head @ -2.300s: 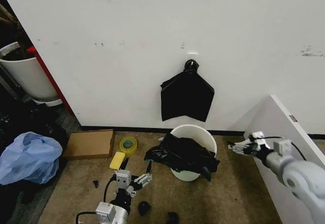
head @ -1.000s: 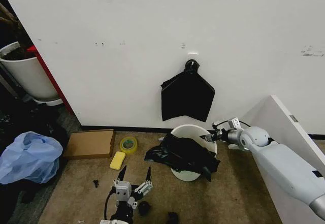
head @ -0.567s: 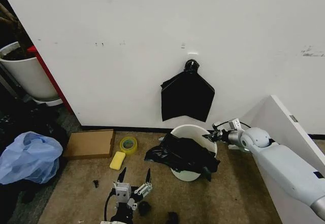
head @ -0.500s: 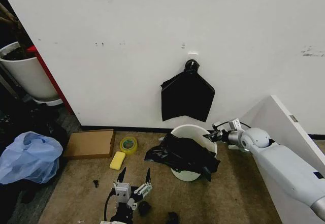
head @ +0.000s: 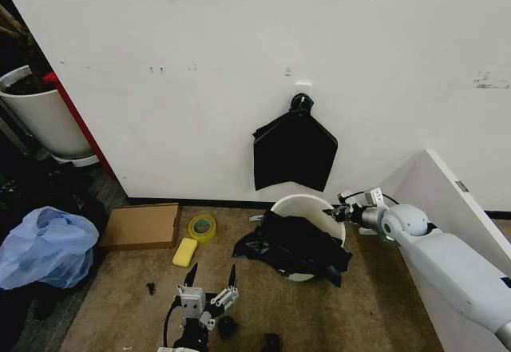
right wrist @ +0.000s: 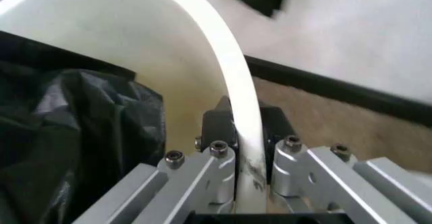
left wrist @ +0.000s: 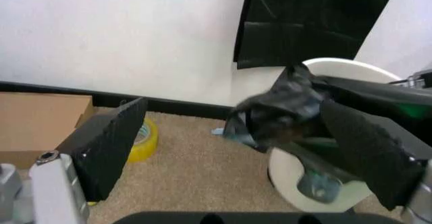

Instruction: Place the garbage bag over the trash bin.

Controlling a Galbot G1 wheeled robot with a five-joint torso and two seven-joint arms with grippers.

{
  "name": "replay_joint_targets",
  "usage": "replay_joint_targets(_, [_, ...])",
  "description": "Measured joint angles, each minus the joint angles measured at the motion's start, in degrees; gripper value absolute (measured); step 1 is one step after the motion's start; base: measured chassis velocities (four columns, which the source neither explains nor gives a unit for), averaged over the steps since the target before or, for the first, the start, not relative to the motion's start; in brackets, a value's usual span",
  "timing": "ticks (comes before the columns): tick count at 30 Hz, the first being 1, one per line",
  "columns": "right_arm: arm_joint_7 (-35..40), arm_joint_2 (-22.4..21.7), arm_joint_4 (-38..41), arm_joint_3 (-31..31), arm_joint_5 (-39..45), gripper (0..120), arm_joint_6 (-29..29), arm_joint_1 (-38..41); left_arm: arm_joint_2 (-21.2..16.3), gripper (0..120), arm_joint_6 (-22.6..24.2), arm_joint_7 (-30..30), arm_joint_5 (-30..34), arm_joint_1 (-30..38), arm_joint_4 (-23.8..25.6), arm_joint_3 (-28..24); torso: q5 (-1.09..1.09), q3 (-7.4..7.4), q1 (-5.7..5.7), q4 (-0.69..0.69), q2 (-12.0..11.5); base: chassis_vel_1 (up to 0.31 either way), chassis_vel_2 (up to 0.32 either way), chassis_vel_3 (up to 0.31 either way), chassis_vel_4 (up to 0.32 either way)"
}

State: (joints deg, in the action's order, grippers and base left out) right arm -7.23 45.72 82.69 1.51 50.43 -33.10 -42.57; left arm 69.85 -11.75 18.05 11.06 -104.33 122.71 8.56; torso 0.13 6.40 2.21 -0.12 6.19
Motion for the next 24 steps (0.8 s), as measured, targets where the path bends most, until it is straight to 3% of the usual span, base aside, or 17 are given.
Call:
replay_joint_targets(6, [15.5, -1.4, 9.9, 6.6, 10.9, 3, -0.9, -10.1, 0.0, 100, 0.1, 0.1, 0.0, 0.5, -0.2, -0.3, 0.01, 0.0, 0.0, 0.01, 0.0, 0.0, 0.0, 0.0, 0.0])
replay_joint_targets(9, [19.8, -1.1, 12.7, 8.9, 13.4, 3, -0.9, -13.2, 0.0, 100, 0.1, 0.1, 0.0, 0.7, -0.3, -0.4, 0.02, -0.01, 0.0, -0.02, 0.0, 0.0, 0.0, 0.0, 0.0])
replay_joint_targets(14, [34.1, 3.1, 19.8, 13.9, 19.3, 3, 4.0, -19.8, 0.0, 100, 0.2, 0.1, 0.1, 1.1, -0.5, -0.5, 0.0, 0.0, 0.0, 0.01, 0.0, 0.0, 0.0, 0.0, 0.0])
replay_joint_targets(24, [47.6, 11.7, 29.9, 16.4, 21.0, 3, 10.4, -27.8, -0.7, 100, 0.5, 0.1, 0.8, 1.3, 0.0, -0.5, 0.0, -0.01, 0.0, 0.01, 0.0, 0.0, 0.0, 0.0, 0.0])
